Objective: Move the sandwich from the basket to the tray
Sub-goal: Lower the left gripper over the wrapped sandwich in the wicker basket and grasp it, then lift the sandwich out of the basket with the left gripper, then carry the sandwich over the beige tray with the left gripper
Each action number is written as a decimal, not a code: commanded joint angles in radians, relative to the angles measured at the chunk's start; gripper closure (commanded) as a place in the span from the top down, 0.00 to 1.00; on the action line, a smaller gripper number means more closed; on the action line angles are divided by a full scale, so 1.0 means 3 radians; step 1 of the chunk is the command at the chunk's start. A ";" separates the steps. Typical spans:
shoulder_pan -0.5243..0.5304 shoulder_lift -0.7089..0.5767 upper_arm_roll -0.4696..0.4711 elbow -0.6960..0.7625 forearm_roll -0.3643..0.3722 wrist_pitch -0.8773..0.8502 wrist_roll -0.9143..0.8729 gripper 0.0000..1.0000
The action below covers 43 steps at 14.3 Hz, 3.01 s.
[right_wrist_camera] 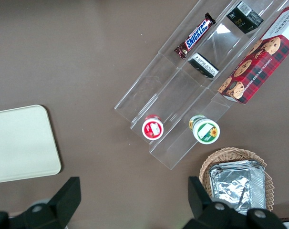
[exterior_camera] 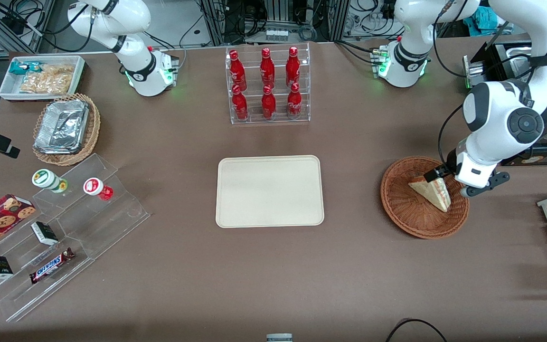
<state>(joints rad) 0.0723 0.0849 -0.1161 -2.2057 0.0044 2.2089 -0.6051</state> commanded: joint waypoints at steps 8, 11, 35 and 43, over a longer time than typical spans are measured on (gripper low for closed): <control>0.0030 0.0192 -0.0017 -0.0098 0.0026 0.0235 -0.1153 1.00; 0.0030 0.0356 -0.0012 -0.0093 0.0021 0.0409 -0.1158 1.00; -0.1283 0.0918 -0.0073 0.1579 0.0031 -0.1002 0.0028 0.01; -0.2234 0.1787 -0.0078 0.2468 0.0001 -0.0838 -0.0804 0.00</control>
<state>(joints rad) -0.5326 0.5350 -0.1527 -1.5859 0.0031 1.9747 -0.7761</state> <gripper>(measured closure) 0.859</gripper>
